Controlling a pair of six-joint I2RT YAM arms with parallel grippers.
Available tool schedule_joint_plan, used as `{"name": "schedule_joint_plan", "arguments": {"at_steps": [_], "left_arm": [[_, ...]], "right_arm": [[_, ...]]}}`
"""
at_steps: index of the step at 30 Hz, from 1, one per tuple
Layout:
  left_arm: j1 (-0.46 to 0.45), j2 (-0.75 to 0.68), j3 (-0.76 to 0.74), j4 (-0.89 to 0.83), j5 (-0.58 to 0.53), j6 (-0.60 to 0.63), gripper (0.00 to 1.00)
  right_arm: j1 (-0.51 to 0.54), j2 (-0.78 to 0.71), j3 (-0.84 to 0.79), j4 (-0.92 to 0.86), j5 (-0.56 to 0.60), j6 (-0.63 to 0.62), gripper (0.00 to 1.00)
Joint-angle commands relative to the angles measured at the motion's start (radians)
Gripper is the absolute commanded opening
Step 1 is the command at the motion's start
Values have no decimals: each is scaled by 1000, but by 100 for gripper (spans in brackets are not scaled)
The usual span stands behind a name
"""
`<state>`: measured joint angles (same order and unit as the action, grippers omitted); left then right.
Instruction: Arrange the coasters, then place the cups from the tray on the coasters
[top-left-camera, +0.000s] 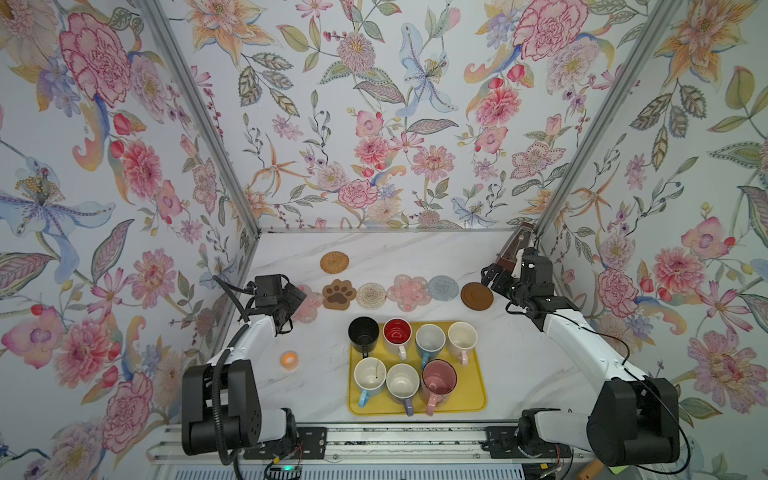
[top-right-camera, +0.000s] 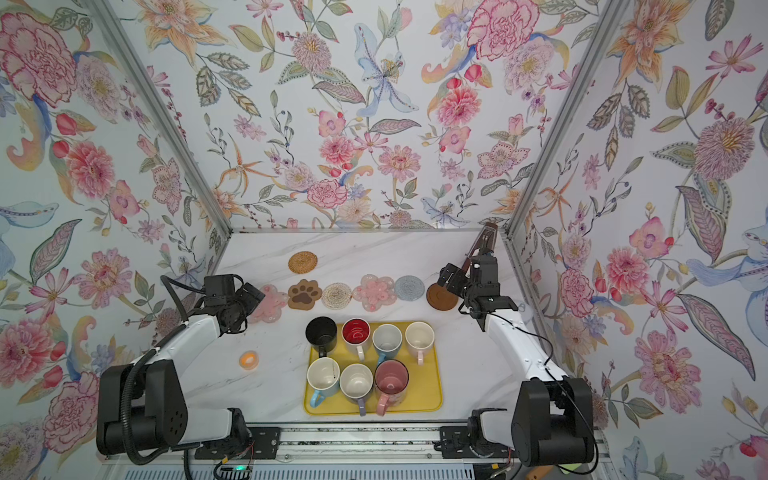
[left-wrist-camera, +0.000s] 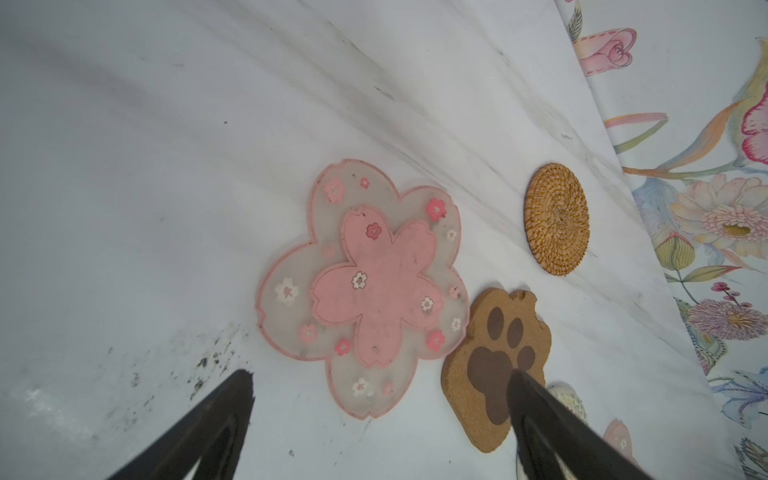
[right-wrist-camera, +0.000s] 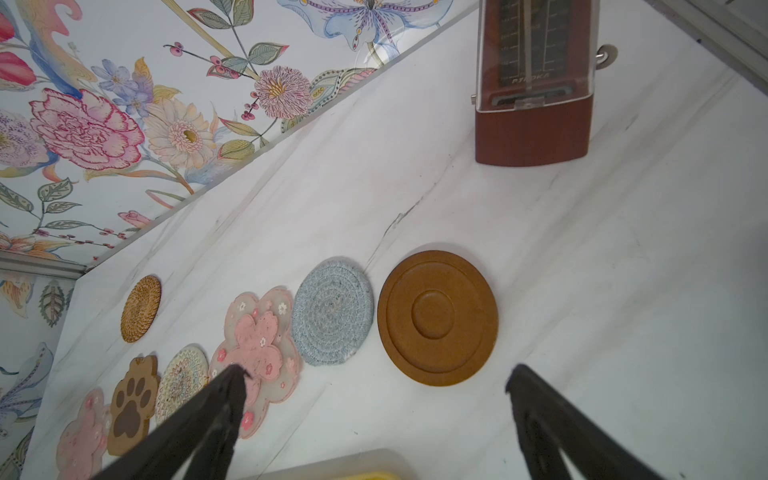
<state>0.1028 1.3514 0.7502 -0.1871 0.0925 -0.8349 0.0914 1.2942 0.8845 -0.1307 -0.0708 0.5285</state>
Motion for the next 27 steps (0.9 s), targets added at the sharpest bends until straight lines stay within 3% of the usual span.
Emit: {"name": "schedule_joint_plan", "arguments": {"at_steps": [1, 11, 27], "left_arm": [[-23, -12, -29, -48, 27, -6, 97], [-114, 63, -66, 31, 36, -76, 97], [-121, 196, -77, 194, 35, -134, 96]], "right_arm": [[10, 1, 7, 2, 7, 4, 99], [17, -9, -2, 2, 10, 6, 99], [18, -24, 6, -12, 17, 1, 99]]}}
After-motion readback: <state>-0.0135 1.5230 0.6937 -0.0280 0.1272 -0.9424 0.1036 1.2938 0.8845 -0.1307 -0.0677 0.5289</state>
